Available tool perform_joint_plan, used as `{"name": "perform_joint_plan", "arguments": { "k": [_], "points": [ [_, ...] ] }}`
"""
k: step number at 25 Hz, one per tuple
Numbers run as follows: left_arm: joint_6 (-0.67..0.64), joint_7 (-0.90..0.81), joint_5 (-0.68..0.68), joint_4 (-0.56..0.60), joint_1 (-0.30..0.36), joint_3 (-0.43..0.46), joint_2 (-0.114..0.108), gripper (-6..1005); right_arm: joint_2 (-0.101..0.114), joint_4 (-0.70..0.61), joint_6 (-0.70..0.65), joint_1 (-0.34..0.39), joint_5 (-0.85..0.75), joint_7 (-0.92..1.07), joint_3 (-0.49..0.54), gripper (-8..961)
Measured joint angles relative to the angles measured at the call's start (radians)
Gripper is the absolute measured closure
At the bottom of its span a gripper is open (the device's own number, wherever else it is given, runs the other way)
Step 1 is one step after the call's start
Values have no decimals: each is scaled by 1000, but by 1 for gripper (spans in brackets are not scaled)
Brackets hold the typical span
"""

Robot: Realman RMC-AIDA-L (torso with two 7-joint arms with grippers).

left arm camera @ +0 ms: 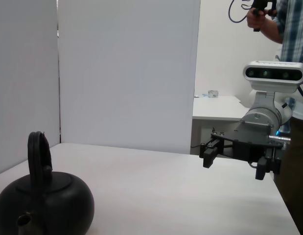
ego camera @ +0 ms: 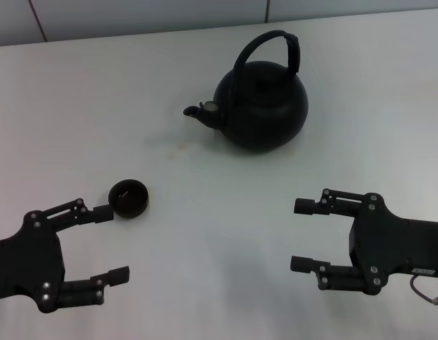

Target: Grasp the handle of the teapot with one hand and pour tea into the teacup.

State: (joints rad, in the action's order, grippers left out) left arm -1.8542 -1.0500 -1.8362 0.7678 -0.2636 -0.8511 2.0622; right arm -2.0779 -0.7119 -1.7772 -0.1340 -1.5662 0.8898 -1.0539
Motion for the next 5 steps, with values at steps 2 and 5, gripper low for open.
{"name": "perform_joint_plan", "arguments": {
  "k": [2,5],
  "points": [
    [2,0,0,-2,-1,0,0,152,0,0,-1,0,0,0,0,243],
    [17,2,0,-3,-5,-1,1,152,-1,0,-2,-3,0,-1,0,243]
  ]
}}
